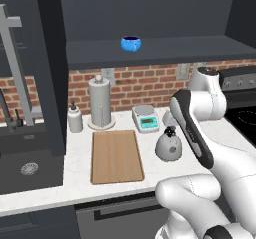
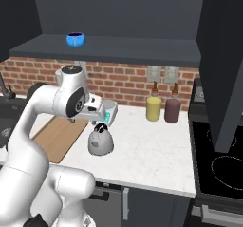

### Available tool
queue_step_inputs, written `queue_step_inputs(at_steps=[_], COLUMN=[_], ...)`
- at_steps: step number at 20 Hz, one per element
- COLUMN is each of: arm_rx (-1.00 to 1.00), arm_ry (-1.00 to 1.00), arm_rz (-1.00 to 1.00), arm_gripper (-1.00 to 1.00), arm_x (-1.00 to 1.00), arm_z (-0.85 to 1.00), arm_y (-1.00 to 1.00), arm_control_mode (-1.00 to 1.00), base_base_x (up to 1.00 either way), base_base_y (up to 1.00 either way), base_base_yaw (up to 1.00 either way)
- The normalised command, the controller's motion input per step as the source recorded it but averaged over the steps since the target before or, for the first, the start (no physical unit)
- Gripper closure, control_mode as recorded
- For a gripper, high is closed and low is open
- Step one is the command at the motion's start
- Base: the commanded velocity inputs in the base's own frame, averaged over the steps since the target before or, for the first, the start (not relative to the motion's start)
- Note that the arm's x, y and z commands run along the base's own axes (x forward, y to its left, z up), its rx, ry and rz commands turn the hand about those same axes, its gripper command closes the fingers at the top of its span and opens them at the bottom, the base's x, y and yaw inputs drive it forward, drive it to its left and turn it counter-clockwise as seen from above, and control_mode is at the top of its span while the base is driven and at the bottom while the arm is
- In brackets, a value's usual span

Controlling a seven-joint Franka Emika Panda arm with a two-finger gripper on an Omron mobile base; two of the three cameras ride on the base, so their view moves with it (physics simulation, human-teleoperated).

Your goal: Pick the kettle from the counter and place it on the tray. Then pick the mug from the cabinet and place it on the tray. Then close the cabinet doors.

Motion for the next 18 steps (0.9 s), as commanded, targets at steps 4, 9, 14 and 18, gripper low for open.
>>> queue_step_inputs(at_steps=[4, 9, 14, 18], arm_rx=[0.00, 0.00, 0.00, 0.00], arm_ry=[0.01, 0.03, 0.07, 0.04], arm_rz=[-0.01, -0.05, 0.00, 0.00], arm_gripper=[-1.00, -1.00, -1.00, -1.00], arm_x=[0.36, 0.60, 0.53, 0.31], arm_z=[-0.31, -0.25, -0.20, -0.24], arm_y=[-0.16, -0.01, -0.02, -0.05], arm_control_mode=[-1.00, -1.00, -1.00, -1.00], base_base_x=[0.00, 0.00, 0.00, 0.00], base_base_y=[0.00, 0.00, 0.00, 0.00], base_base_yaw=[0.00, 0.00, 0.00, 0.00])
